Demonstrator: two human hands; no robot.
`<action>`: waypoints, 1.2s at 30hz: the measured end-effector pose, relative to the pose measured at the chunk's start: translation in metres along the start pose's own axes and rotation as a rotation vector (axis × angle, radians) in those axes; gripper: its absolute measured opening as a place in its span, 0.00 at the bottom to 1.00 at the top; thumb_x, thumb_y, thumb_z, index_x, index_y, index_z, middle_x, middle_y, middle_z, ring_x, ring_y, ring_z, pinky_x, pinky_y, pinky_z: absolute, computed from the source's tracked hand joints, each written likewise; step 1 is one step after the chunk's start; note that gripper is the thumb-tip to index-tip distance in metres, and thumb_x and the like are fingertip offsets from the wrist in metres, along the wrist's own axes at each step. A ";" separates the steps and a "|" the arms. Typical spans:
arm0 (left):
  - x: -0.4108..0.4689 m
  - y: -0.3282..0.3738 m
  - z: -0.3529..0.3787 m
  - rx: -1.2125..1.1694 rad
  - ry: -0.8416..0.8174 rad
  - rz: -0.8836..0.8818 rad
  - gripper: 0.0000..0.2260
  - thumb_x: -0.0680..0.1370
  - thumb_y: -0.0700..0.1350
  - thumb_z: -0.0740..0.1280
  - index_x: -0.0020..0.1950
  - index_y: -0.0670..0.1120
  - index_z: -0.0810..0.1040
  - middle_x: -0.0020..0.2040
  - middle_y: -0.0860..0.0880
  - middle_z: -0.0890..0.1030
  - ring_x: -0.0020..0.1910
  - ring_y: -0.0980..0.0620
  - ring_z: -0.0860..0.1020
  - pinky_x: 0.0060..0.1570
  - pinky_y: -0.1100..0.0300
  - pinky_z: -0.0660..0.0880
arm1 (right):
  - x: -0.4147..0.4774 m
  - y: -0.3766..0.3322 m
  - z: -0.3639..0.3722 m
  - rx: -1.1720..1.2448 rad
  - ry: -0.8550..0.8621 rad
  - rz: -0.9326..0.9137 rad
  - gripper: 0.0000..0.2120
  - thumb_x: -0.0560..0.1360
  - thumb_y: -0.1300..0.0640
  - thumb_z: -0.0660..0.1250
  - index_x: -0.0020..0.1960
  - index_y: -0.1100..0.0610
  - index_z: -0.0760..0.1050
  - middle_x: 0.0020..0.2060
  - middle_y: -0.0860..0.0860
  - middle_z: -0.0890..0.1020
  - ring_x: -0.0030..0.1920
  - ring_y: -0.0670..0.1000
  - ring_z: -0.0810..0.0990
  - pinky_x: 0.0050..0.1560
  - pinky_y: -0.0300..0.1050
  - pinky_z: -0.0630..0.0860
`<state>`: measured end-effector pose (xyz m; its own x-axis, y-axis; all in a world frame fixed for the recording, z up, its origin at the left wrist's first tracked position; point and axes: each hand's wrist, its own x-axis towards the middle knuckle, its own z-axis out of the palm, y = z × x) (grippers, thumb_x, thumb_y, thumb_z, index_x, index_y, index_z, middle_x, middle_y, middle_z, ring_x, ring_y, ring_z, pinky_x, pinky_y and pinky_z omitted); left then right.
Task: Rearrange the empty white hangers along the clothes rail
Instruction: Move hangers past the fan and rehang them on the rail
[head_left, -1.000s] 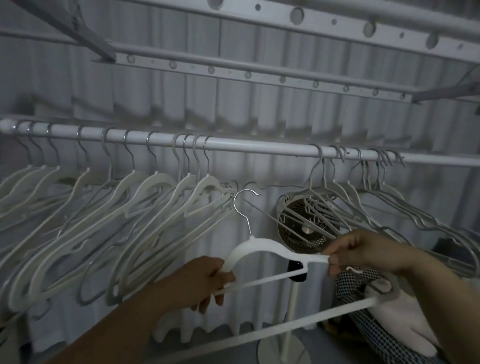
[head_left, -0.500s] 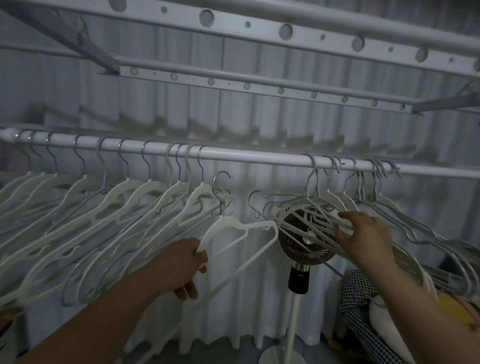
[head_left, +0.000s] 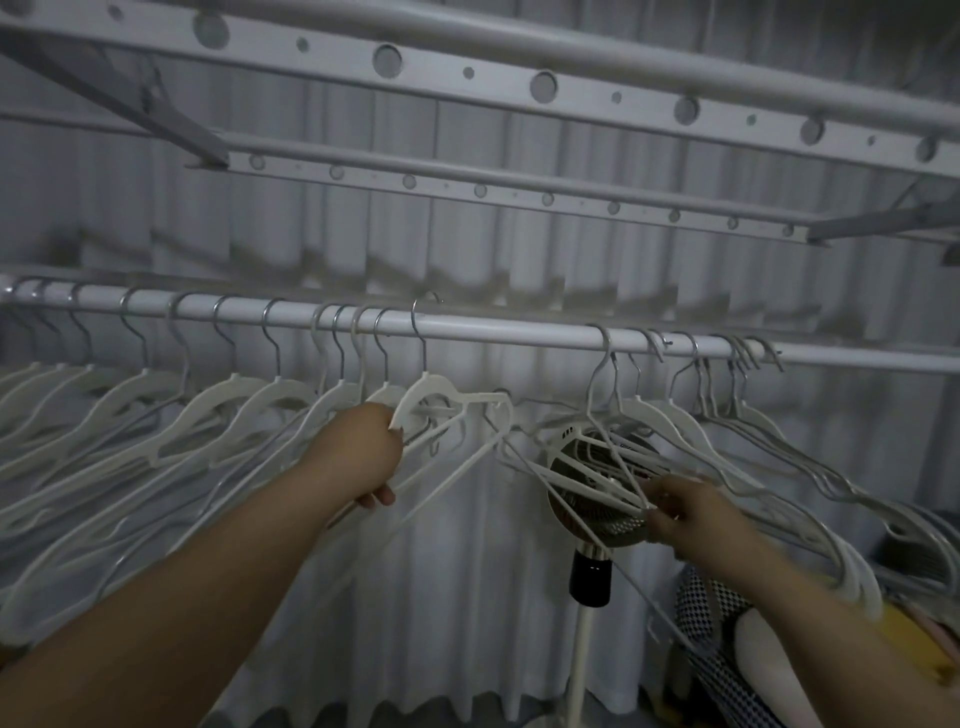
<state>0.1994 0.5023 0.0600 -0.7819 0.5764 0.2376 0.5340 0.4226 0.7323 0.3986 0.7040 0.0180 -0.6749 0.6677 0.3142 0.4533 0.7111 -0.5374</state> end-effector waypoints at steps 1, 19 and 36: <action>0.002 0.001 0.000 0.037 0.011 -0.010 0.09 0.80 0.40 0.52 0.51 0.40 0.71 0.34 0.44 0.74 0.21 0.50 0.75 0.22 0.61 0.70 | 0.000 0.000 0.000 0.032 -0.019 -0.002 0.10 0.75 0.63 0.62 0.56 0.58 0.74 0.37 0.56 0.80 0.37 0.54 0.79 0.29 0.39 0.73; 0.018 -0.002 0.003 0.392 -0.003 -0.103 0.09 0.76 0.34 0.60 0.56 0.35 0.74 0.52 0.36 0.80 0.39 0.42 0.81 0.39 0.54 0.77 | 0.002 -0.021 0.022 0.484 0.049 0.013 0.18 0.74 0.71 0.60 0.63 0.64 0.72 0.21 0.49 0.73 0.19 0.38 0.71 0.30 0.31 0.73; 0.006 -0.019 -0.007 0.392 0.309 0.107 0.13 0.78 0.43 0.56 0.59 0.43 0.74 0.58 0.41 0.78 0.55 0.41 0.76 0.48 0.56 0.70 | 0.007 -0.037 0.039 0.346 0.048 -0.129 0.18 0.75 0.62 0.63 0.65 0.58 0.70 0.32 0.50 0.76 0.26 0.39 0.74 0.33 0.32 0.72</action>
<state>0.1823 0.4928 0.0518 -0.7430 0.4220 0.5195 0.6507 0.6373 0.4129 0.3541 0.6739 0.0099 -0.6819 0.5930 0.4282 0.1376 0.6790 -0.7211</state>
